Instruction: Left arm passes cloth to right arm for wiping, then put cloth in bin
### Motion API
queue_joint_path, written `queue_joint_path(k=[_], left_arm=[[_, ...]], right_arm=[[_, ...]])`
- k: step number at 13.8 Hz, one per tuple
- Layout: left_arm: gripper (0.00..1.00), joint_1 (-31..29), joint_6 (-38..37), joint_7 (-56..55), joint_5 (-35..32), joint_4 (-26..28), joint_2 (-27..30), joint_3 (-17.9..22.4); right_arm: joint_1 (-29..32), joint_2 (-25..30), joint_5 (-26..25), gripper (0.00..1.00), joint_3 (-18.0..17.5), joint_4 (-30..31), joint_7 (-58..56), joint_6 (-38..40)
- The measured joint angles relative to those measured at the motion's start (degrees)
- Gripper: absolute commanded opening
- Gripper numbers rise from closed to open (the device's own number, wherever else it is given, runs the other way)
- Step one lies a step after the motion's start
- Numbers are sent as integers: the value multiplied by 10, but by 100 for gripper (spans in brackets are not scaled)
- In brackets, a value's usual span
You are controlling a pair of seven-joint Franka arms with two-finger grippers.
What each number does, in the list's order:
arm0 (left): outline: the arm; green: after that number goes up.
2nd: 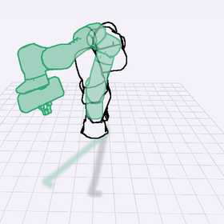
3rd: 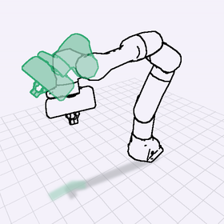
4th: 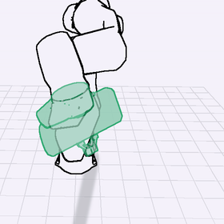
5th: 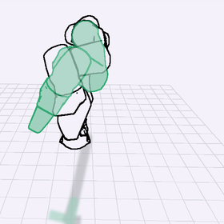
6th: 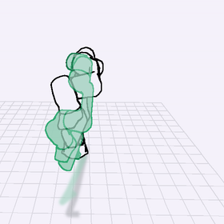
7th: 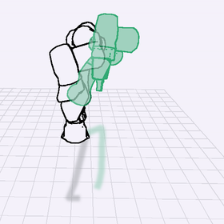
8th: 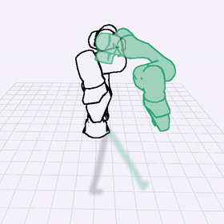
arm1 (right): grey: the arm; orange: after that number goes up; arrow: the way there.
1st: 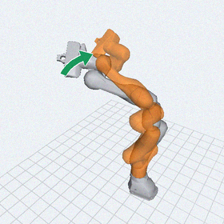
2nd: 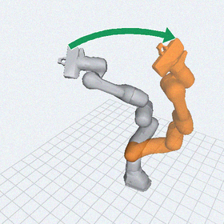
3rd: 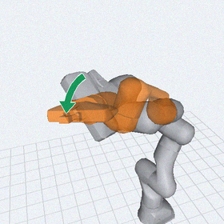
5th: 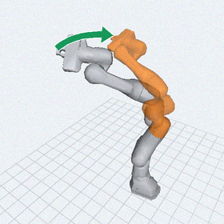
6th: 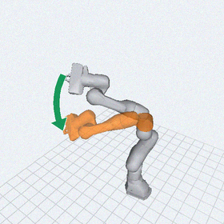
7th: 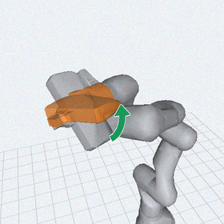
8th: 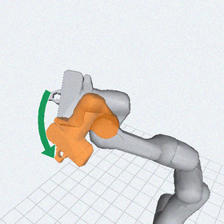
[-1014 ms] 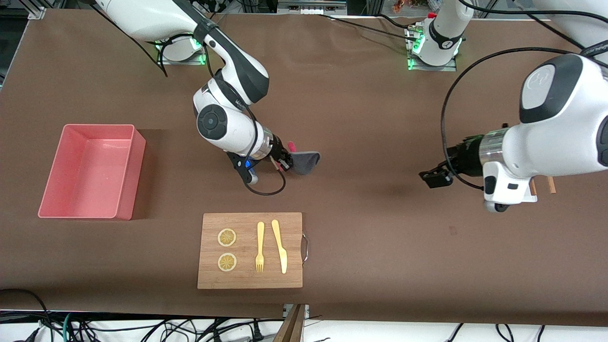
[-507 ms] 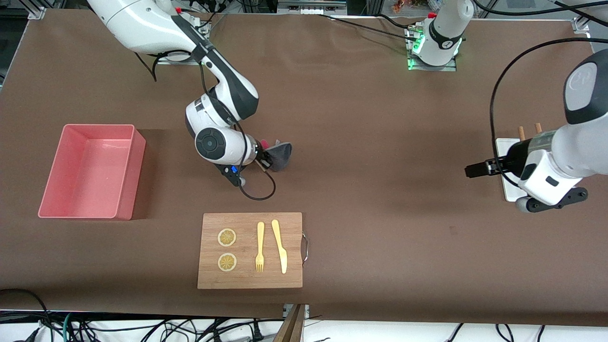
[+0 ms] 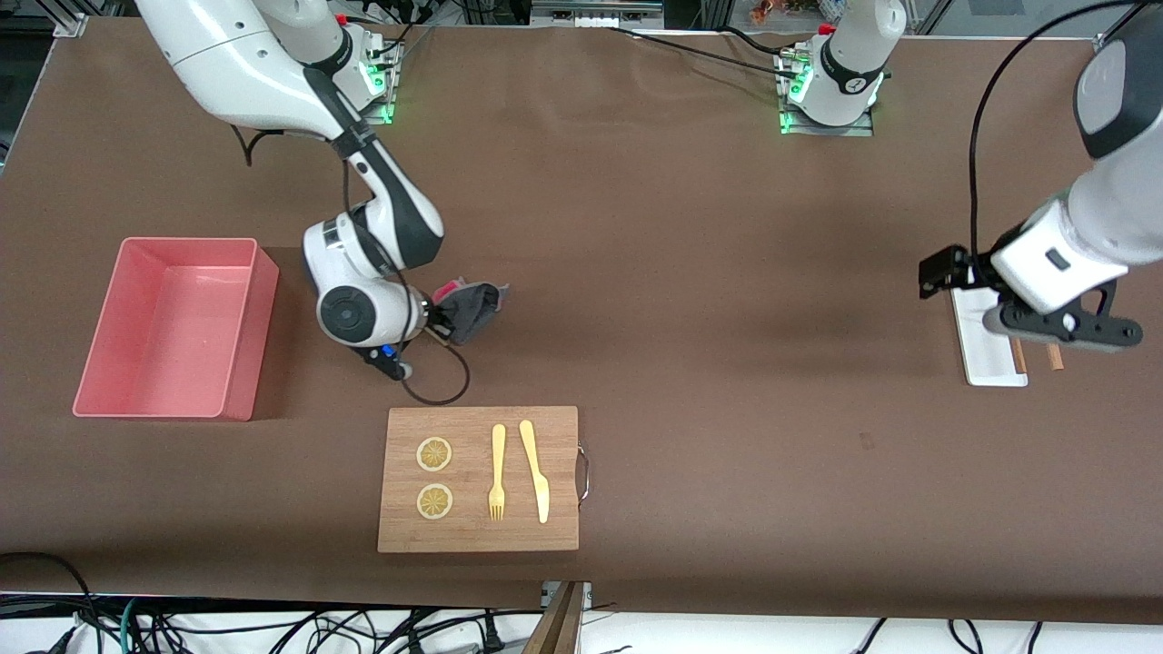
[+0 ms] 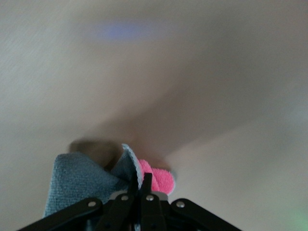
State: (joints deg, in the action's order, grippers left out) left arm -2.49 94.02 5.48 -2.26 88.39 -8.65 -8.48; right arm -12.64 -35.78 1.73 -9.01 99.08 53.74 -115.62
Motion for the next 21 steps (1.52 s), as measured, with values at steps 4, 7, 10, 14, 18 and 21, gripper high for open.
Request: queue_joint_path(k=[4,7,10,14,18,21], left_arm=[[100,-1,45,36,3,95,74,29],[100,2,50,24,9,102,76,28],[100,2,48,20,9,104,76,28],[100,2,46,18,9,104,76,26],[100,2,37,18,9,104,75,26],[100,2,36,18,9,104,75,26]], right_arm=[[3,16,-1,0,59,-3,-115,44],[6,27,-5,0,100,-11,-216,50],[8,27,-5,0,115,-27,-268,49],[0,13,-4,0,56,-27,-165,10],[-20,-5,-4,0,-16,-28,-7,-63],[-26,-8,-4,0,-66,-30,101,-106]])
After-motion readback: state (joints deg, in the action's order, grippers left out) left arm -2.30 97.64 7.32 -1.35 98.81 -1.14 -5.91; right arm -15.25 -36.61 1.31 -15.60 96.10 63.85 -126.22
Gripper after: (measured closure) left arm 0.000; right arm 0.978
